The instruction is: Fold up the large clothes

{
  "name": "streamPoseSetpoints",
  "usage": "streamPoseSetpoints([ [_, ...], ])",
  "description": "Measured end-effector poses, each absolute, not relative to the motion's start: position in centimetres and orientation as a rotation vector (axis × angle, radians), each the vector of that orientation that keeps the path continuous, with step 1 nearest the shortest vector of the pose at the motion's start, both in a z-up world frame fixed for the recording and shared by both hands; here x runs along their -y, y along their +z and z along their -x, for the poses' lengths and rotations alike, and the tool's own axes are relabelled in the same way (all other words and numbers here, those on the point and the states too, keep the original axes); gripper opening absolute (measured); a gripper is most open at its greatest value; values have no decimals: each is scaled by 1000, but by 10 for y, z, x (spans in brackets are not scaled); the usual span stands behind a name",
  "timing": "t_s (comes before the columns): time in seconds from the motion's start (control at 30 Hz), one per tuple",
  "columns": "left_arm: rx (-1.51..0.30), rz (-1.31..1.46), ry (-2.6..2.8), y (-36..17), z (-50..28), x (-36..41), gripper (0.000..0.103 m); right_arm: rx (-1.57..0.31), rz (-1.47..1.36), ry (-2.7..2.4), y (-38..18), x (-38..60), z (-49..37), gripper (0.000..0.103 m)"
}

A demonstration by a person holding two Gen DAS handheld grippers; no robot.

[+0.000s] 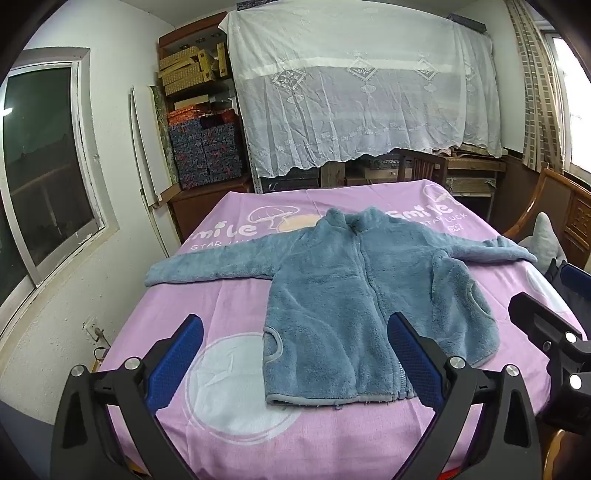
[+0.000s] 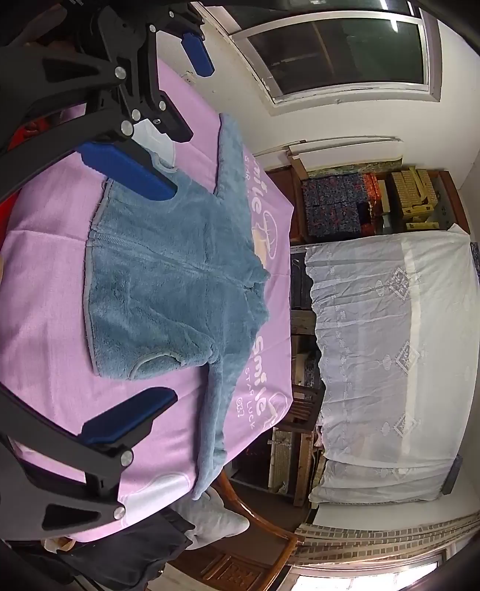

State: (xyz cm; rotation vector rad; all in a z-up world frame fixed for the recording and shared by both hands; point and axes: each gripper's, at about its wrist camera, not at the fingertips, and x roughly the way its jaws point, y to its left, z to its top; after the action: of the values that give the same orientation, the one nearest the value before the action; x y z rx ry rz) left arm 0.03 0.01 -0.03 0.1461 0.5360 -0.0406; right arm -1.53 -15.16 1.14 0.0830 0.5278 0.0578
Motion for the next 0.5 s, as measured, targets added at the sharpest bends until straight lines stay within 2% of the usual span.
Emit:
streamPoseSetpoints([
  [0.5,-534,-146,-38,-5,0,1,100,-527,-84,57,10,152,16,99],
])
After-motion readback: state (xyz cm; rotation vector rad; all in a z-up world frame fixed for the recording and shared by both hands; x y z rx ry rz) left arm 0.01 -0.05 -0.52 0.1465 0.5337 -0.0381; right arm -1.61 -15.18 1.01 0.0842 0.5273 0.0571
